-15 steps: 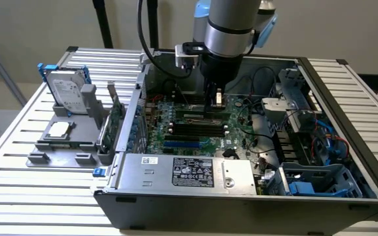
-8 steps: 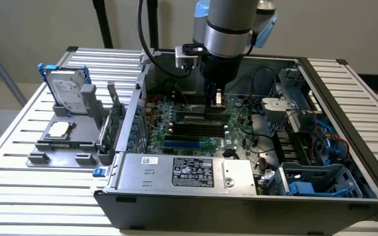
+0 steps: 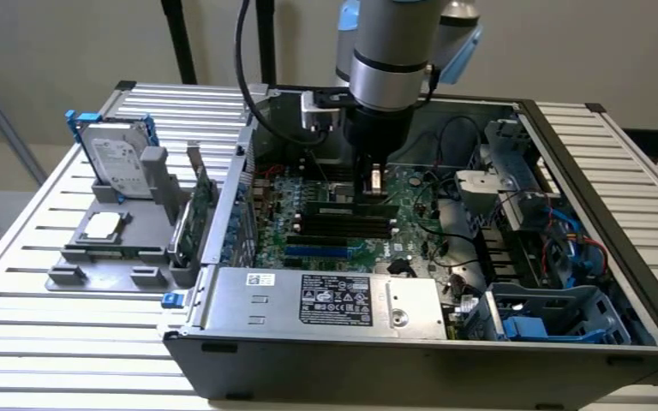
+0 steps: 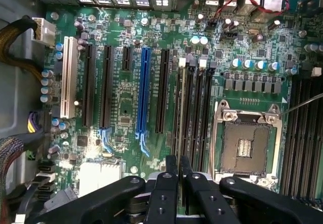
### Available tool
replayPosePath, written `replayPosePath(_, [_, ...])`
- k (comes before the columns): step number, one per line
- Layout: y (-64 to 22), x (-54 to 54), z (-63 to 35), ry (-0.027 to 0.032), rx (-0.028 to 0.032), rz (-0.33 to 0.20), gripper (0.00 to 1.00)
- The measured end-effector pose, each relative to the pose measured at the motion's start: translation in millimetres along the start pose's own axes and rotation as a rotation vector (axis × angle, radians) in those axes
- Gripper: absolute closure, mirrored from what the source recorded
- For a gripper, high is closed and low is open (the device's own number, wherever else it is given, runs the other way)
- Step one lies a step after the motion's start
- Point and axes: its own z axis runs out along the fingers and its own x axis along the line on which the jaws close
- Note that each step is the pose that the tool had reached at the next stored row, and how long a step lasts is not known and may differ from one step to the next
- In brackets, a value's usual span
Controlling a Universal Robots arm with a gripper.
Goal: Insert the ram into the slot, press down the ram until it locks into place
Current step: 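Insert the ram into the slot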
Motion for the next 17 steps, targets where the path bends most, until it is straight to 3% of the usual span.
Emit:
replayPosePath(3, [4.0,-0.3,4.2,0.0004,0.0053,0.000,0.86])
replayPosePath(17, [4.0,-0.3,4.9,0.0004,0.0055,0.000,0.86])
